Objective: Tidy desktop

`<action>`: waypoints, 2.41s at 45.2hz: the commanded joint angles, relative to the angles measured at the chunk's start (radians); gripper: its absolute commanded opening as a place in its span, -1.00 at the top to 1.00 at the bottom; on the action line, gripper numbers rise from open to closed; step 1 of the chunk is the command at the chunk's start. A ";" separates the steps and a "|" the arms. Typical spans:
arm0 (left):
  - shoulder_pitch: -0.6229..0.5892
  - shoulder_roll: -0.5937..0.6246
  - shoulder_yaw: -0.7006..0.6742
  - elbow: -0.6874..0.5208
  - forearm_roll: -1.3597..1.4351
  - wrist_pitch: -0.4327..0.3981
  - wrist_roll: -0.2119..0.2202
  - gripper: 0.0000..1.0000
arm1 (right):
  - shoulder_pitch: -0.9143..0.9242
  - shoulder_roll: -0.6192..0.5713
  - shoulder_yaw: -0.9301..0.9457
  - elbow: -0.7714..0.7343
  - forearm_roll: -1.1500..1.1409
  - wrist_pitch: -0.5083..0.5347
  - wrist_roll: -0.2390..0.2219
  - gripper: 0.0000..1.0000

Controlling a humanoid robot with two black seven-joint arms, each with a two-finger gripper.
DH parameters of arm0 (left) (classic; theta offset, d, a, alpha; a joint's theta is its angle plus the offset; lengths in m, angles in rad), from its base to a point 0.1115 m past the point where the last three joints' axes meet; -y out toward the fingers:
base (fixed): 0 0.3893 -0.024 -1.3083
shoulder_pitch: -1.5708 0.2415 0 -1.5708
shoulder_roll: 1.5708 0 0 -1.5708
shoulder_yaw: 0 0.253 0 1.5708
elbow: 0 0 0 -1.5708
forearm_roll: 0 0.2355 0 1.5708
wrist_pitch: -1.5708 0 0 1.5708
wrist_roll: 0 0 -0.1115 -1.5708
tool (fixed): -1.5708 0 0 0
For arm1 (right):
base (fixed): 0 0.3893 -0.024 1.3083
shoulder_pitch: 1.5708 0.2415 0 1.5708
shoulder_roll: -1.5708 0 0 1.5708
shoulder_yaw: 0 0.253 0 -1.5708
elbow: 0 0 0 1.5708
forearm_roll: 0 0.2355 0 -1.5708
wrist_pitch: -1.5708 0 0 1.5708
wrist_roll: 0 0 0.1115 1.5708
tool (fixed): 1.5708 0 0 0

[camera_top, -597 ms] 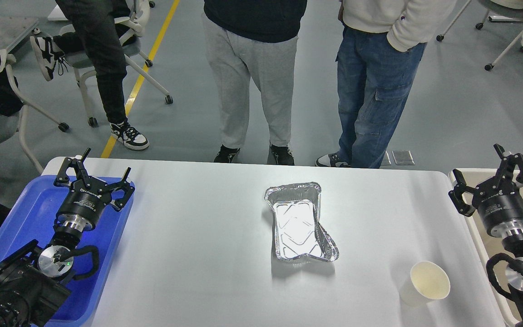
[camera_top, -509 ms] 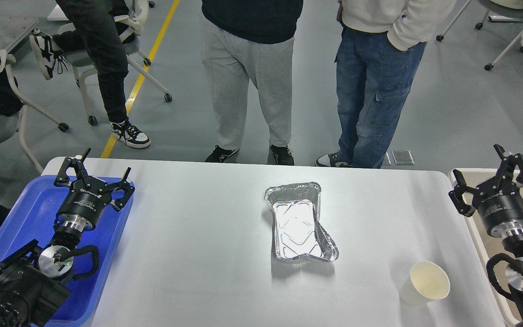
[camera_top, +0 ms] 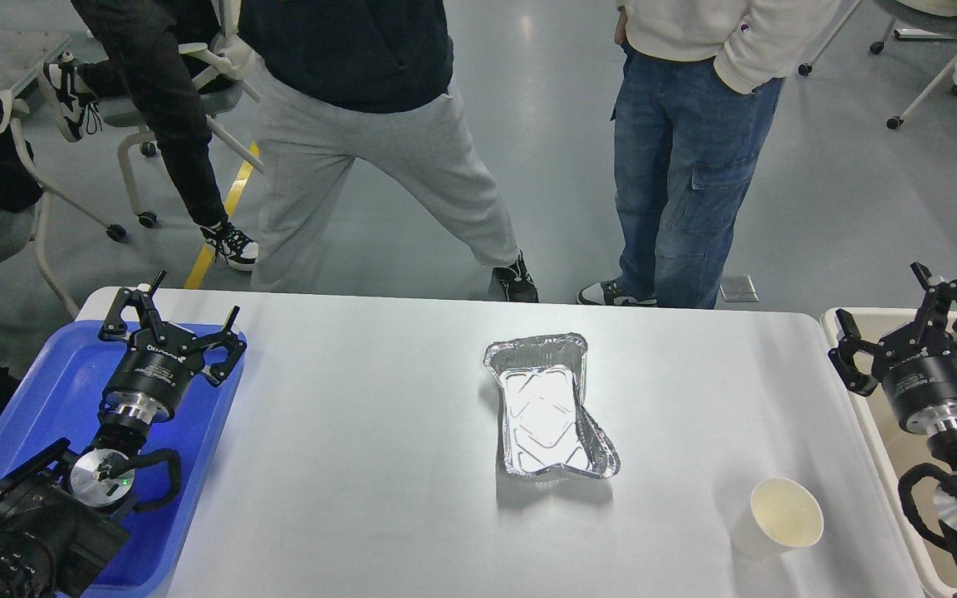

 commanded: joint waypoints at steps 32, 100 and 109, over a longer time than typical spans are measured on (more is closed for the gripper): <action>-0.003 0.000 0.000 0.000 0.003 0.000 0.001 -1.00 | -0.127 -0.445 -0.239 0.424 -0.110 0.003 -0.207 -1.00; -0.002 0.000 0.000 -0.002 0.002 0.000 0.001 -1.00 | -0.098 -0.698 -0.678 0.619 -1.062 0.098 -0.190 -1.00; -0.003 0.000 0.000 0.000 0.002 0.000 0.001 -1.00 | -0.099 -0.660 -0.705 0.592 -1.066 0.095 -0.190 -1.00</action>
